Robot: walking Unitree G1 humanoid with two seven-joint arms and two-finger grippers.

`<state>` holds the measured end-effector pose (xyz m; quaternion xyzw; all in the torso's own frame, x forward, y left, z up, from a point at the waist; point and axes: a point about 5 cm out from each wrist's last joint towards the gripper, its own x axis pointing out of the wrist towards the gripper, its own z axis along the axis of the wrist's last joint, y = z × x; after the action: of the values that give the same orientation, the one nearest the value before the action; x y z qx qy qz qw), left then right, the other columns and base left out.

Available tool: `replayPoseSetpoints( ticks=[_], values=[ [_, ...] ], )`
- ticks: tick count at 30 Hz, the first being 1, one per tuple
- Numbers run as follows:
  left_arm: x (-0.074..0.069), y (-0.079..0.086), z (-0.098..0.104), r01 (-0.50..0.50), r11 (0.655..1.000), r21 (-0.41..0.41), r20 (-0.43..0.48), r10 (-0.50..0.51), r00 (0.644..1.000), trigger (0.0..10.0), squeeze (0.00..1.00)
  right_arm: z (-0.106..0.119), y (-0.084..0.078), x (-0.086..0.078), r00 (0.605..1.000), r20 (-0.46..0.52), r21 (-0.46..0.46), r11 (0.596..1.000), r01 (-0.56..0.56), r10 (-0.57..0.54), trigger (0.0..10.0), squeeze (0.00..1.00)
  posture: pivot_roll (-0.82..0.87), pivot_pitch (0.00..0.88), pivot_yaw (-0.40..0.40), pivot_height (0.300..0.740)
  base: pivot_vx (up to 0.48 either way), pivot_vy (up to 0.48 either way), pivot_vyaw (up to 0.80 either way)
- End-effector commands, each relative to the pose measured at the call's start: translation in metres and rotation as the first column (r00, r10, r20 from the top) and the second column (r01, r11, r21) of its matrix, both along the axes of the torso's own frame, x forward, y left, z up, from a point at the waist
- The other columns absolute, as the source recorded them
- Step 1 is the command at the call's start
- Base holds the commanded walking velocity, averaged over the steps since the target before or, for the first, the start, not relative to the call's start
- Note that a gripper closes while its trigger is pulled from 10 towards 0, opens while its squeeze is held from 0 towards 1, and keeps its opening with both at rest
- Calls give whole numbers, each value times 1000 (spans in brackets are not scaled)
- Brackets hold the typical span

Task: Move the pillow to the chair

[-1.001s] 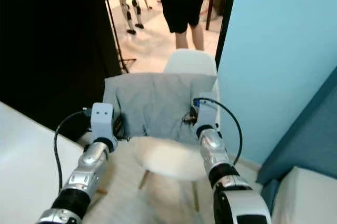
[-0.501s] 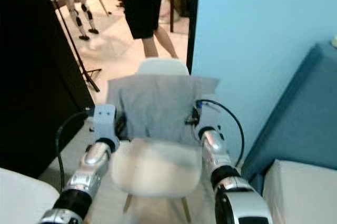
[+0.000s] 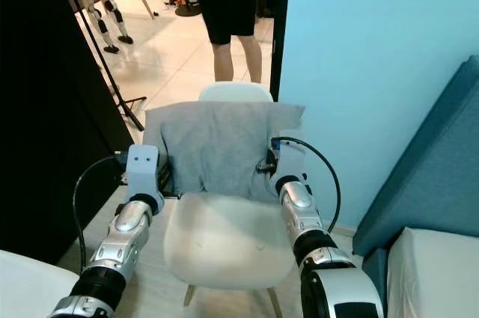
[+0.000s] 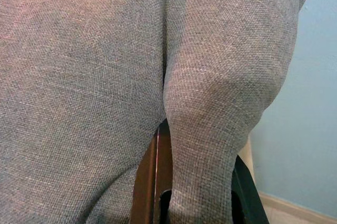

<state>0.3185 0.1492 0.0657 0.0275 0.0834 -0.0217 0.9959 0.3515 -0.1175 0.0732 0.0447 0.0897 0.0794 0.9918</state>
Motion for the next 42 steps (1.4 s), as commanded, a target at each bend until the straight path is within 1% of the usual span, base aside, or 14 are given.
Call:
replayPoseSetpoints(
  ticks=[1,11,14,16,23,25,27,29,30,32,34,35,39,42],
  values=[
    [3,-12,8,57,998,10,46,-57,997,10000,0,4,13,1,998,21,14,998,-54,53,10000,0,72,0,-4,731,0,0,0],
    [4,-13,8,53,998,17,37,-54,998,10000,0,5,13,2,998,16,16,998,-55,55,10000,0,70,0,-12,731,0,0,0],
    [3,-13,4,61,998,23,11,-61,998,10000,0,5,12,2,998,14,11,998,-55,55,10000,0,68,0,-17,731,0,-480,0],
    [2,-12,1,35,999,-19,-16,-35,999,10000,0,5,11,2,999,9,7,999,-54,54,10000,0,63,0,-19,731,0,-240,0],
    [4,-9,0,-10,999,-48,-25,9,1000,10000,0,5,10,4,998,-2,0,998,-64,64,10000,0,63,0,-24,731,0,0,0],
    [7,-5,3,-27,999,-27,-11,27,1000,10000,0,14,9,8,997,30,-57,995,-76,78,10000,0,62,0,-42,731,0,0,0],
    [7,-3,4,-35,999,-22,-6,35,999,10000,0,17,8,10,996,44,-75,994,-76,80,10000,0,62,0,-42,731,0,0,0],
    [7,0,4,-47,999,-19,-4,47,999,10000,0,20,6,12,996,50,-77,994,-73,77,10000,0,64,0,-54,731,0,0,0],
    [7,3,3,-58,998,-14,-3,58,998,10000,0,21,4,14,997,40,-56,996,-71,73,10000,0,70,0,-63,731,0,0,0],
    [6,7,3,-63,998,-7,0,63,998,10000,0,21,3,15,997,23,-49,996,-68,69,10000,0,70,0,-69,731,0,0,0],
    [6,7,3,-63,998,-7,0,63,998,10000,0,21,3,15,997,23,-49,996,-68,69,10000,0,70,0,-69,731,0,0,0],
    [4,9,3,-18,999,33,-2,18,1000,10000,0,18,2,14,998,-4,-50,997,-65,65,10000,0,73,0,-79,731,0,0,0],
    [4,7,2,19,998,56,-3,-18,1000,10000,0,14,3,12,997,-18,-90,993,-72,71,10000,0,70,0,-79,731,0,0,0],
    [4,5,2,35,998,62,-3,-34,999,10000,0,10,5,10,996,-30,-97,991,-90,88,10000,0,69,0,-79,731,0,0,0]
  ],
)
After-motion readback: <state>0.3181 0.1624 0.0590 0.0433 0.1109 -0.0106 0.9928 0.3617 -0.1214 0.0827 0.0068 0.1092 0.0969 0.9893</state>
